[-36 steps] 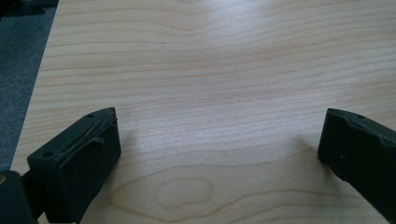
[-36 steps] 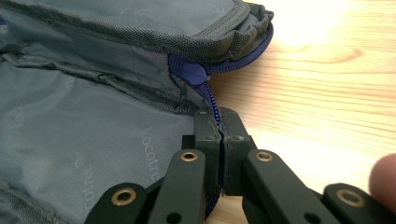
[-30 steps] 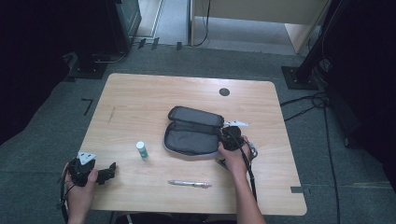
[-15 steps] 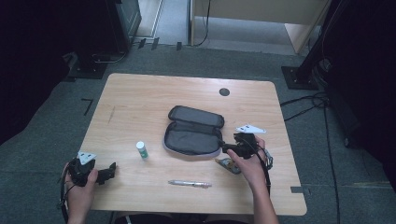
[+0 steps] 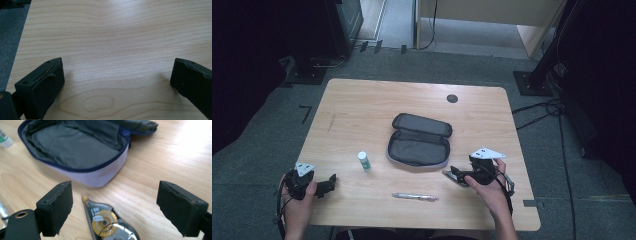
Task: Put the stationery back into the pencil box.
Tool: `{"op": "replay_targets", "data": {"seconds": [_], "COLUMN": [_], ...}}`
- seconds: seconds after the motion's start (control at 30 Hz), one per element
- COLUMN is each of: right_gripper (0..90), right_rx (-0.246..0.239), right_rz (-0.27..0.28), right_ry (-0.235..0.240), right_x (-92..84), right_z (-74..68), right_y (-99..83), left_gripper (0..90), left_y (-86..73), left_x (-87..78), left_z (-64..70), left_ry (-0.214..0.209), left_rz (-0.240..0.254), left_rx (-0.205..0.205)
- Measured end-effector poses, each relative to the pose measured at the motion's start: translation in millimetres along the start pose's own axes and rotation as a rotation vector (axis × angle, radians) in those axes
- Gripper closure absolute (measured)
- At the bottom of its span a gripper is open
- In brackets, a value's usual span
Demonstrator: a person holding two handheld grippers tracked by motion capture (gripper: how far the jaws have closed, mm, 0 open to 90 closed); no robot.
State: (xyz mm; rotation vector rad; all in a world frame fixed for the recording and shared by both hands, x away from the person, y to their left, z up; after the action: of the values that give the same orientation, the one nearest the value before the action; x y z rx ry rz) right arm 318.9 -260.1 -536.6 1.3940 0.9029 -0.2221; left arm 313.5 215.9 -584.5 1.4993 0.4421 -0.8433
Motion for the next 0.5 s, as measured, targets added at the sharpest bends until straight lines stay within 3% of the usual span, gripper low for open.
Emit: {"op": "replay_targets", "data": {"seconds": [0.13,0.5], "right_gripper": [13.5,13.9], "right_rx": [-0.021,-0.075], "right_rz": [-0.018,-0.047], "right_ry": [0.04,0.072], "right_x": [2.7,6.4], "right_z": [-3.3,-3.2], "right_y": [-11.6,-35.7], "left_gripper": [0.0,0.0], "left_y": [0.0,0.0], "left_x": [0.0,0.0], "left_z": [0.0,0.0], "left_ry": [0.0,0.0], "left_rz": [0.0,0.0], "left_rx": [0.001,0.0]}}
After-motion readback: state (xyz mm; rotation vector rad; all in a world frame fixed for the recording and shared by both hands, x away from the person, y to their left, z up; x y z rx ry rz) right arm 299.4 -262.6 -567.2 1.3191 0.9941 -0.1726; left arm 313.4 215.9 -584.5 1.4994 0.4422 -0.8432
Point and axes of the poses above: each handheld gripper's, and its own axes: x roughly forward along the jaws, y roughly out of its top, z roughly to its right, the point moved 9 cm from there along x, roughly forward along the jaws, and after that the axes turned 6 degrees about -y, right-handed, at the moved point
